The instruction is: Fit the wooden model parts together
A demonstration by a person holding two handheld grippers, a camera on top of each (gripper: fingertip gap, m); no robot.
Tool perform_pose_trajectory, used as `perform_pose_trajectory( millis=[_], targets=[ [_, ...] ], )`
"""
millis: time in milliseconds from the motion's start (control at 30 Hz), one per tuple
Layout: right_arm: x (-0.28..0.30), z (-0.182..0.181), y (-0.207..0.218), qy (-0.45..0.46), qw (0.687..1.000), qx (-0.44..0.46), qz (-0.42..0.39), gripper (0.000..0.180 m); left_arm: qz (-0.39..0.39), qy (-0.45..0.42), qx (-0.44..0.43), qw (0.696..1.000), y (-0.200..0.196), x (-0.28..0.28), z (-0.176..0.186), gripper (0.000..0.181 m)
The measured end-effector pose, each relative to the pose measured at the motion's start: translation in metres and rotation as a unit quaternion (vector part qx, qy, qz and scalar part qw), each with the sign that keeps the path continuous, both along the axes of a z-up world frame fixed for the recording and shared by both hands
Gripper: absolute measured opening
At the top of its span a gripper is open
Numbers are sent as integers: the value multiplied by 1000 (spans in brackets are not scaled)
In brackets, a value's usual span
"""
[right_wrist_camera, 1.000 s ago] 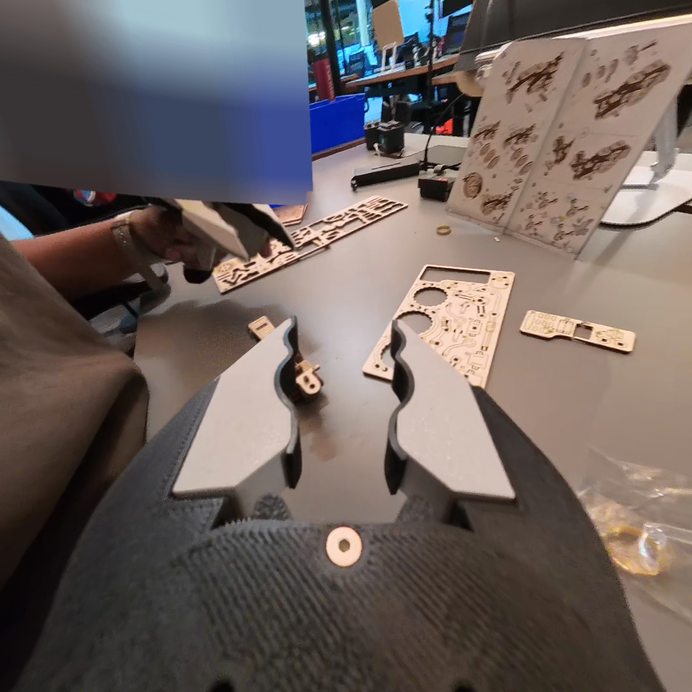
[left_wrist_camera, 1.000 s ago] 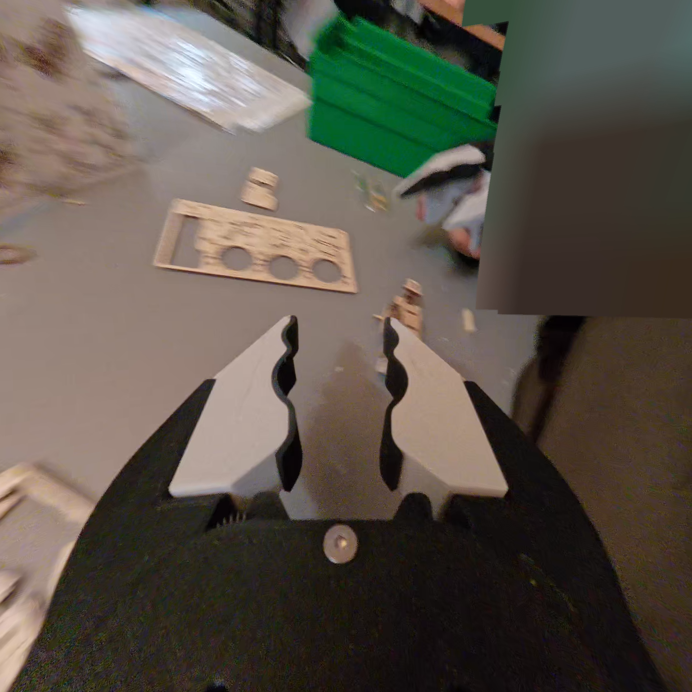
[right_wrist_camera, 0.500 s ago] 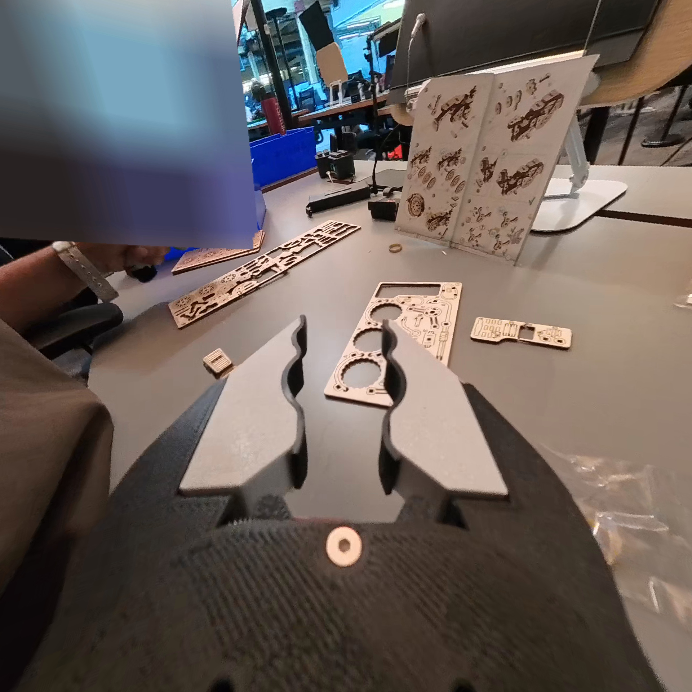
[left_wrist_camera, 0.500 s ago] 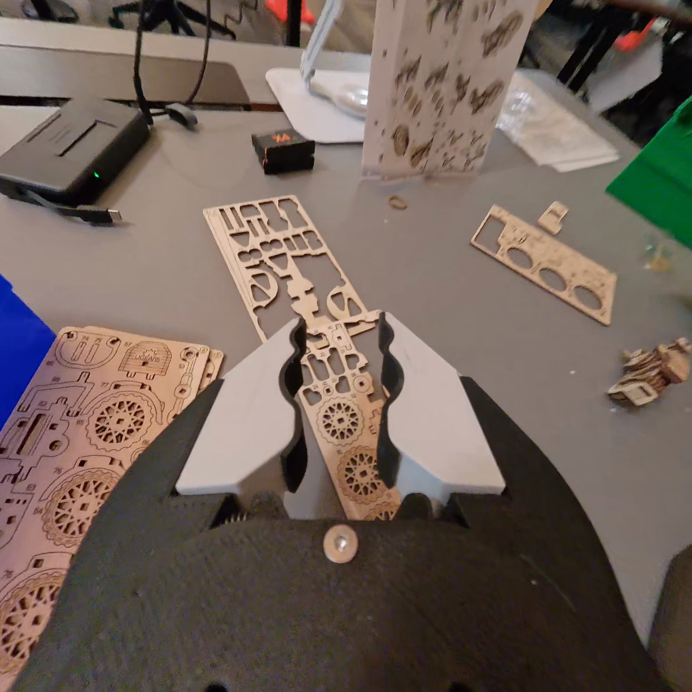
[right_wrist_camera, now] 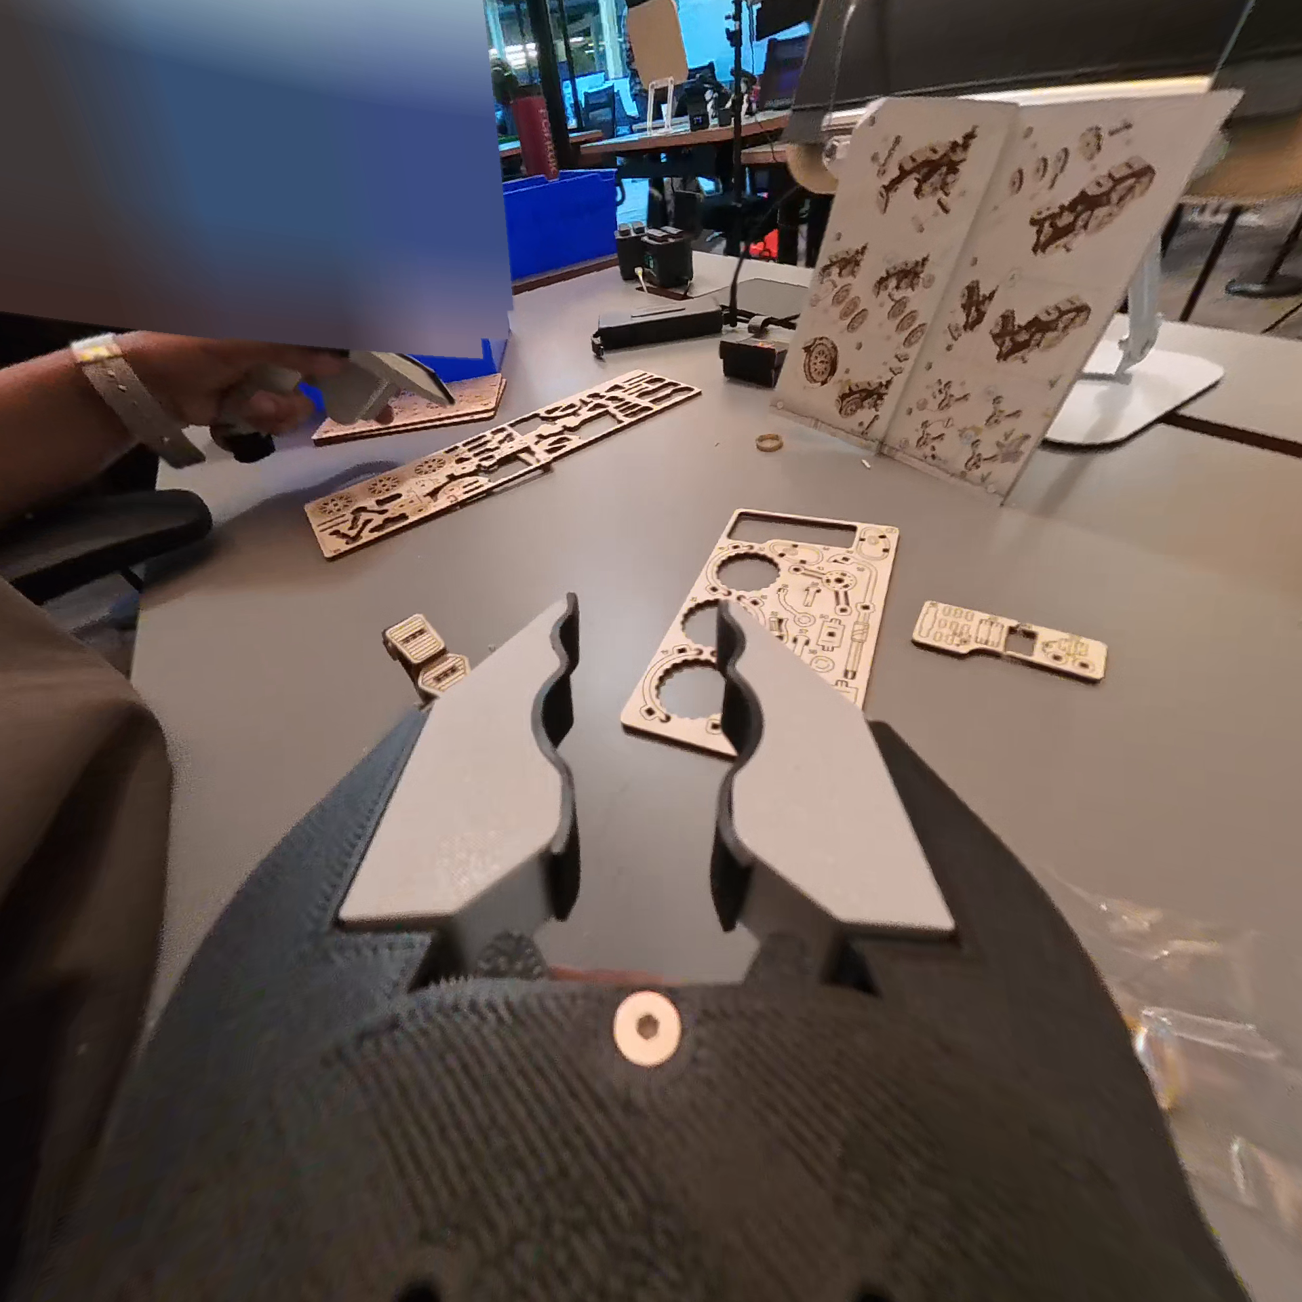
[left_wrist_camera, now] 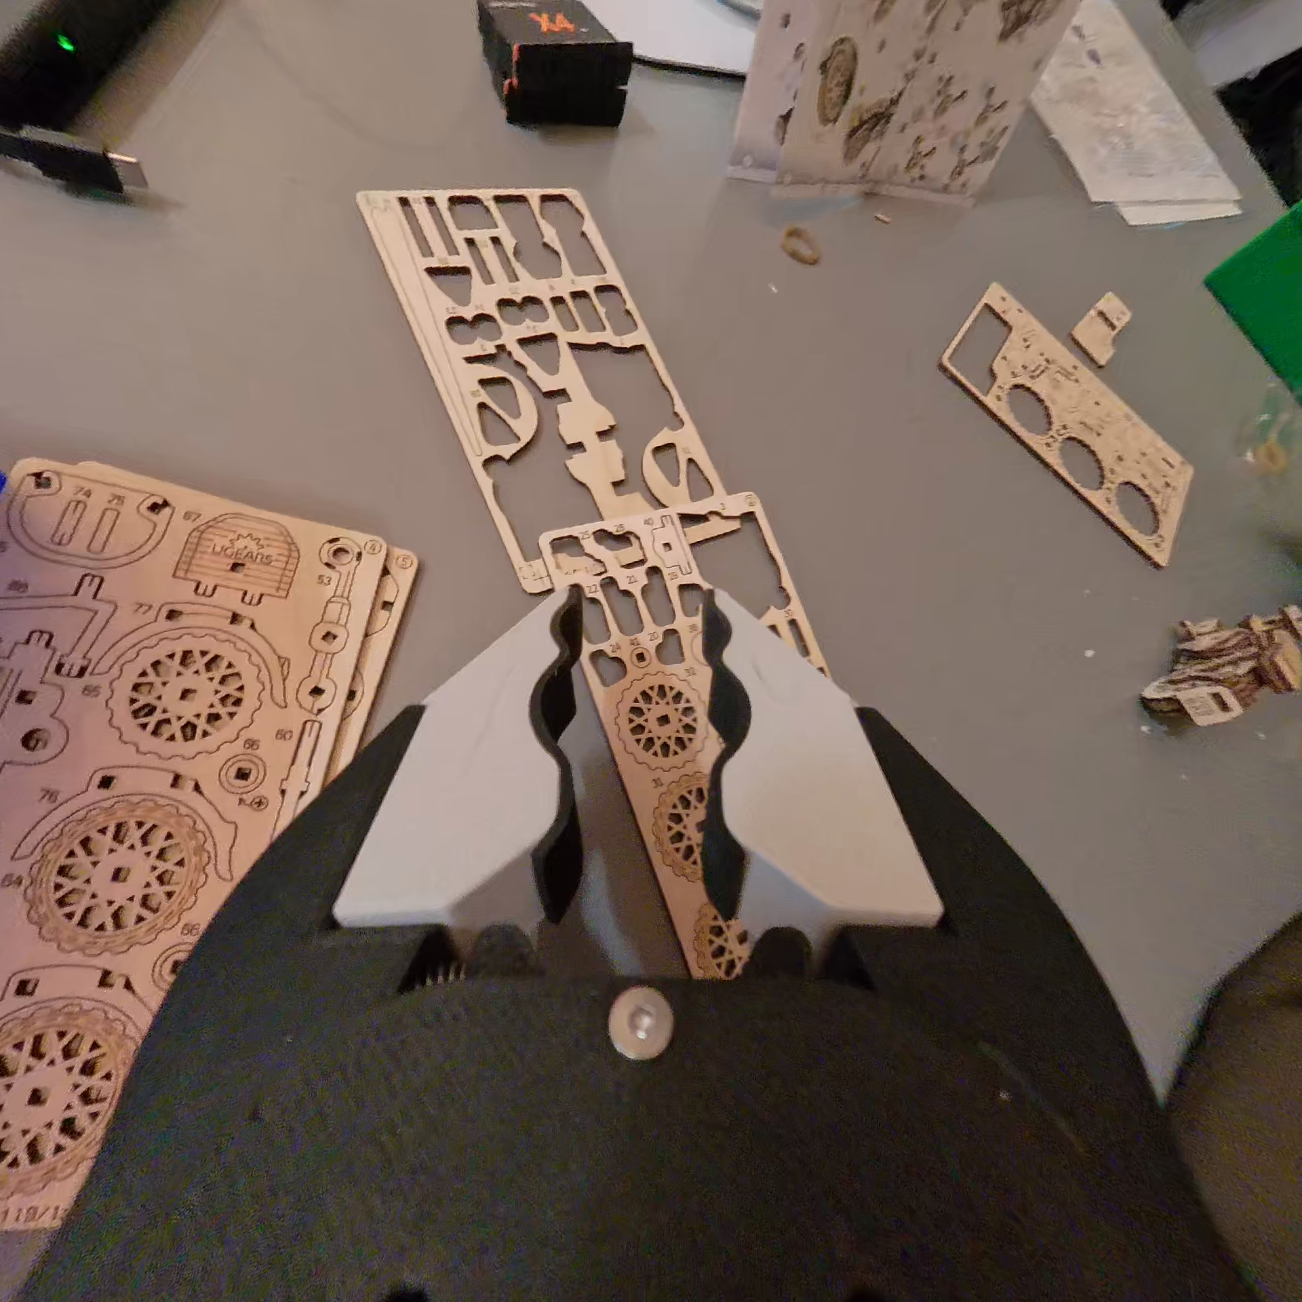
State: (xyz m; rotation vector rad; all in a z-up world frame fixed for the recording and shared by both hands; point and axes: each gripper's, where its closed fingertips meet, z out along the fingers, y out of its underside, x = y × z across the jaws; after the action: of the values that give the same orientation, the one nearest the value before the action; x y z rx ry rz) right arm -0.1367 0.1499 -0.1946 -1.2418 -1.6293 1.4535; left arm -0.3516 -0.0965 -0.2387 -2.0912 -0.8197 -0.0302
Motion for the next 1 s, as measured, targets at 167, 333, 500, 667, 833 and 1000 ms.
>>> perform_pose_trajectory(
  millis=[167,333,500,667,833,1000],
  targets=[
    [5,-1,-11,15,999,46,13,35,50,43,-64,996,-11,-15,-14,31],
    [10,-1,-16,27,996,79,12,31,46,9,-62,997,1,-11,-27,28],
    [16,-2,-19,31,994,103,12,30,29,38,-115,992,1,-5,-37,18],
    [19,8,-14,54,992,112,-8,27,32,62,-75,995,4,-4,-15,15],
    [20,12,-12,62,992,111,-17,27,23,93,-8,995,10,3,23,15],
    [13,36,-40,101,992,75,13,24,-8,128,-1,992,26,21,37,15]
  ],
)
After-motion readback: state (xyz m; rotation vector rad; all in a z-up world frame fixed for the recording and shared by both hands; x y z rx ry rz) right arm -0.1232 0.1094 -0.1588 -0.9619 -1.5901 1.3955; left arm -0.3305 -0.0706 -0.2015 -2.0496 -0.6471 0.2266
